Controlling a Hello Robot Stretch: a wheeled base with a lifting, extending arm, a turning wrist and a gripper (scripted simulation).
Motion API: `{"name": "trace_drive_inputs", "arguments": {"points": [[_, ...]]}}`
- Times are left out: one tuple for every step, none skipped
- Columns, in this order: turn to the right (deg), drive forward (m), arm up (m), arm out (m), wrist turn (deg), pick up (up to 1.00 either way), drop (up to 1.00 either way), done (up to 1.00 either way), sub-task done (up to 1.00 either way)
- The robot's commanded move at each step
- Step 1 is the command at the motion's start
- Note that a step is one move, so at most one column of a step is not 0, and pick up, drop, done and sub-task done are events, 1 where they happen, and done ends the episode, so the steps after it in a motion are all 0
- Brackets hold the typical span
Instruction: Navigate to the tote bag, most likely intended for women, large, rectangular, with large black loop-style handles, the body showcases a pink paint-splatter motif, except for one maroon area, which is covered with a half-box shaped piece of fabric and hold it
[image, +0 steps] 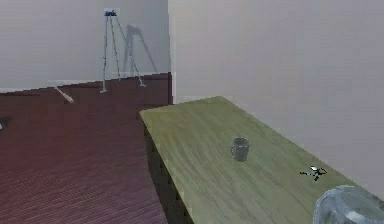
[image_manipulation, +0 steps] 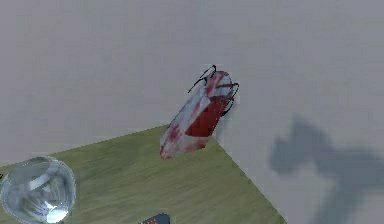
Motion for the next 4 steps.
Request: {"name": "trace_drive_inputs", "arguments": {"points": [[0.0, 0.0, 0.5, 0.0, 0.0, 0.0, 0.0, 0.0, 0.0], [0.0, 0.0, 0.38, 0.0, 0.0, 0.0, 0.0, 0.0, 0.0], [0.0, 0.0, 0.0, 0.34, 0.0, 0.0, 0.0, 0.0, 0.0], [0.0, 0.0, 0.0, 0.0, 45.0, 0.0, 0.0, 0.0, 0.0]]}}
